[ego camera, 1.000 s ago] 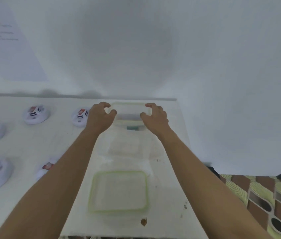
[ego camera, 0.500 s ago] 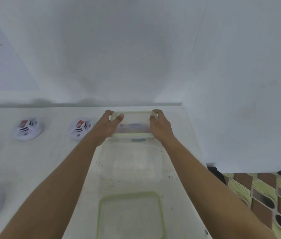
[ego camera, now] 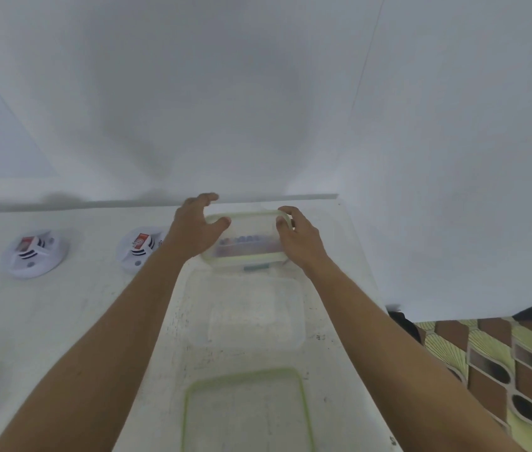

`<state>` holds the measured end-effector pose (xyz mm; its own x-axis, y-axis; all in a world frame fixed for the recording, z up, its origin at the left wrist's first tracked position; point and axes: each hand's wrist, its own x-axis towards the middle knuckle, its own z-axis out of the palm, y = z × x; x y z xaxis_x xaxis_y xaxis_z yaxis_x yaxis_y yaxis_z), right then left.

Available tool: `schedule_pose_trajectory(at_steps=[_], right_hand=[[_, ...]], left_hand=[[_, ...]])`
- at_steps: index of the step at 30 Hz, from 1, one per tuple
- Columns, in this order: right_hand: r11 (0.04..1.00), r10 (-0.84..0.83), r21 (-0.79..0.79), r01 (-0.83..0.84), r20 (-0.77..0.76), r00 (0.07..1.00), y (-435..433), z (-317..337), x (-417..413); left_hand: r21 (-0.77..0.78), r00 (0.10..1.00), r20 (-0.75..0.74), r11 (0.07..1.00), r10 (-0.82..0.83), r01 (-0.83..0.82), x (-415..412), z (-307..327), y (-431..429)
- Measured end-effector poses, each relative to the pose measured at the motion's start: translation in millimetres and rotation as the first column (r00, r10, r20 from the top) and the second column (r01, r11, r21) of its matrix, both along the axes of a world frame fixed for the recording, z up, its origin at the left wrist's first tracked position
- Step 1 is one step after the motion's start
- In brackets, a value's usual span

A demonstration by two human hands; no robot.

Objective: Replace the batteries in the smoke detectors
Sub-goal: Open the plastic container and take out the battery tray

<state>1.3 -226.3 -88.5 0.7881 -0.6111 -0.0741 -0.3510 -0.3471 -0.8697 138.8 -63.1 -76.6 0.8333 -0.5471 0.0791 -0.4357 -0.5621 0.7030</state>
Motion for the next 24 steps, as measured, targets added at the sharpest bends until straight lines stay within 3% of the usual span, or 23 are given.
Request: schedule_pose_trajectory(at_steps=[4,8,12,17,22,24], right_hand=[[1.0,-0.025,-0.003,0.025,0.018,1.0,-4.5,3.2,5.0],[0.988,-0.114,0.109,0.106,0.072,0.991,-6.0,5.7,7.2],[0.988,-0.099,0.125,0.091,0.065,0.993,-2.3,4.0,12.5],[0.98,-0.147,0.145,0.14,0.042,0.988,3.7,-3.3,16.2],[0.987,-0.101,0.131,0.095,0.038,0.994,4.0,-7.5,18.0],[0.991,-0.07,0.114,0.066,0.03,0.997,2.1,-6.6,17.9]], left_hand=[[0.14,0.985,0.03,0.976,-0.172,0.166,-1.5,9.3,-15.0],[0.212,1.0,0.024,0.977,-0.018,0.012,0.4,7.5,-22.4],[0.269,0.998,-0.051,0.963,0.022,-0.008,-3.8,-1.4,-29.3],[0.218,0.992,-0.09,0.974,0.086,-0.065,-2.9,-5.8,-37.0],[0.087,0.962,-0.214,0.978,-0.168,0.191,-4.4,0.9,-42.7],[0.045,0.946,-0.254,0.974,-0.203,0.221,-2.4,2.3,-45.3]])
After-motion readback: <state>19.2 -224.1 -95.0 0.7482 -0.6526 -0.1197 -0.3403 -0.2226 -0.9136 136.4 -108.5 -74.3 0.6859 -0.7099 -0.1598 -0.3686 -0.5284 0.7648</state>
